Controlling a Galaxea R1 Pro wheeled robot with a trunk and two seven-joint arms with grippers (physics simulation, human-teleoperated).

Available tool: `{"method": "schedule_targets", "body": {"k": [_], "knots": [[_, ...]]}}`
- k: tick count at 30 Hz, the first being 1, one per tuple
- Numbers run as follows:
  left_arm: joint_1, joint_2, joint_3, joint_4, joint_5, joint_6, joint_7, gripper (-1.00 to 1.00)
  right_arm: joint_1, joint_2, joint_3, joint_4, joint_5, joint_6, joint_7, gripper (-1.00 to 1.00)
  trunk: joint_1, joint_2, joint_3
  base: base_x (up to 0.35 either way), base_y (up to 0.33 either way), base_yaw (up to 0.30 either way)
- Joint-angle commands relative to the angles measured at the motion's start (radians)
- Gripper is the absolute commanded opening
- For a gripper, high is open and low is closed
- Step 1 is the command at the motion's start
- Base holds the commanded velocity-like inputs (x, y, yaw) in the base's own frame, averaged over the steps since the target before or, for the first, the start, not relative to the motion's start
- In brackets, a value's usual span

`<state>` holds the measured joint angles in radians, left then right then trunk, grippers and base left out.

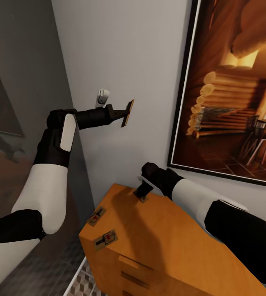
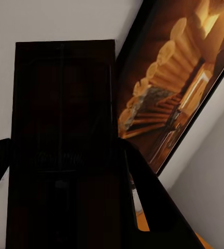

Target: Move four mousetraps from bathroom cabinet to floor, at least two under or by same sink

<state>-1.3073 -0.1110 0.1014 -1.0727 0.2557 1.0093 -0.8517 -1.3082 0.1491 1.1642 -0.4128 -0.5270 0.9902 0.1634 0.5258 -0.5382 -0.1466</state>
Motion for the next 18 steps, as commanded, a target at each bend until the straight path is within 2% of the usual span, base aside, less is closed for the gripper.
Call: {"method": "schedule_targets", "body": {"k": [1, 5, 6, 7, 9, 14, 18], "knots": [[-0.001, -0.001, 0.003, 0.000, -0.007, 0.002, -0.008, -1.00, -0.002, -0.001, 0.004, 0.000, 0.010, 0.001, 0.011, 1.00, 0.001, -0.002, -0.002, 0.200, 0.000, 0.000], [0.000, -0.001, 0.003, 0.000, -0.007, 0.002, -0.008, -1.00, -0.002, -0.004, 0.002, 0.003, 0.012, -0.001, 0.033, 1.00, 0.001, -0.002, -0.002, 0.079, 0.000, 0.000], [0.000, -0.001, 0.003, 0.000, -0.007, 0.002, -0.008, -1.00, -0.002, -0.006, 0.001, 0.004, 0.013, -0.002, 0.057, 1.00, 0.001, -0.002, -0.002, 0.027, 0.000, 0.000], [0.002, -0.001, 0.003, 0.001, -0.007, 0.002, -0.008, -1.00, -0.004, -0.024, 0.000, 0.001, 0.016, -0.002, 0.122, 1.00, 0.001, -0.002, -0.002, 0.009, 0.000, 0.000], [0.003, -0.001, 0.003, 0.001, -0.008, 0.002, -0.007, -1.00, -0.012, -0.036, -0.001, -0.001, 0.017, -0.002, 0.153, 1.00, 0.001, -0.002, -0.002, 0.005, 0.000, 0.000], [0.003, -0.001, 0.003, 0.001, -0.008, 0.002, -0.008, -1.00, -0.019, -0.044, -0.010, -0.003, 0.011, -0.003, 0.178, 1.00, 0.001, -0.002, -0.002, 0.121, 0.000, 0.000], [0.007, -0.001, 0.003, 0.000, -0.009, 0.002, -0.008, -1.00, -0.020, -0.045, -0.039, -0.002, 0.010, -0.003, 0.215, 1.00, 0.001, -0.002, -0.002, 0.172, 0.000, 0.000]]}}
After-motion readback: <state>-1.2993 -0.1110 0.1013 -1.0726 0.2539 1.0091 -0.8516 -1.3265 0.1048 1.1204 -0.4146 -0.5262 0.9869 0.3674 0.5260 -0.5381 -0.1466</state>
